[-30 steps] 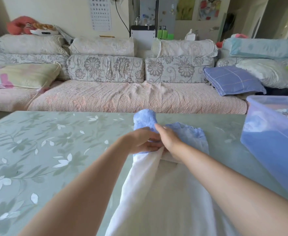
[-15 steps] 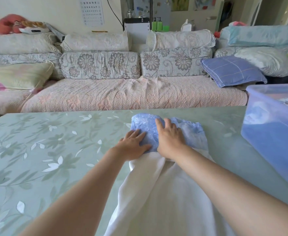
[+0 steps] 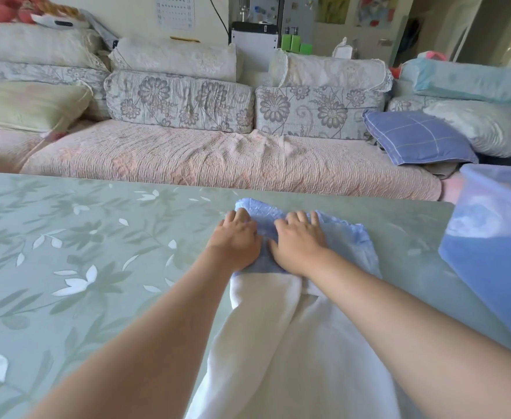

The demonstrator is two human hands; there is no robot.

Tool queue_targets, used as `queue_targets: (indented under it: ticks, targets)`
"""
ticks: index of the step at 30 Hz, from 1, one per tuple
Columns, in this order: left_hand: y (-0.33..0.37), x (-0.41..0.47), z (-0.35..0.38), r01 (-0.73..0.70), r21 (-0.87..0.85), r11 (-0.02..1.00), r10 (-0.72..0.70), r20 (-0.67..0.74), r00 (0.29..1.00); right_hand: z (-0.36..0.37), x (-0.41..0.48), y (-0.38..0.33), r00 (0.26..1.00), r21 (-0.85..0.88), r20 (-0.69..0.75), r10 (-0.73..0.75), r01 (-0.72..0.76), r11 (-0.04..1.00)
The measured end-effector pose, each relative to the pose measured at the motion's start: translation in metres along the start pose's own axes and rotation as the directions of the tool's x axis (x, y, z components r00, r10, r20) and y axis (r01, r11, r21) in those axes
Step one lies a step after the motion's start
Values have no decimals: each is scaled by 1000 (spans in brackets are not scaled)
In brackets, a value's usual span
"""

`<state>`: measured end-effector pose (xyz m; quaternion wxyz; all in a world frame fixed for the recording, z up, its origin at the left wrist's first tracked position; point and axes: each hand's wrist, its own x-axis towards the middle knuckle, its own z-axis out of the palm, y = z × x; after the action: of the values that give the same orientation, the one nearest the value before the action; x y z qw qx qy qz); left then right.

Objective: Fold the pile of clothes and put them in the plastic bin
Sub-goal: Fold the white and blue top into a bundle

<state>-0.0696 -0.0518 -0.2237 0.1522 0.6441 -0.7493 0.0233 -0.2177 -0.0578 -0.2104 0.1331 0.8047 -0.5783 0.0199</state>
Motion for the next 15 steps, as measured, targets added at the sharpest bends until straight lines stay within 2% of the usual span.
queue_targets:
  ticks: [2,4,6,8,10,15]
  targets:
    - [-2,3,11,-72,-46,996,70,-33,997,7,6,0,996,45,-16,-90,91,995]
    - [-7,5,21,-91,-106,990,88,-34,996,17,10,3,989,148,88,-118,105,984]
    - [-15,9,27,-28,-142,989,38,71,997,24,13,9,979,237,185,-87,41,971]
    - [-21,14,30,17,-103,995,3,186,983,28,13,13,969,279,238,-71,2,960]
    - [-22,17,31,16,-71,997,0,225,974,30,12,13,964,283,258,-63,-13,959]
    - [-17,9,32,94,-46,994,-86,162,983,25,6,9,967,163,253,31,-74,984]
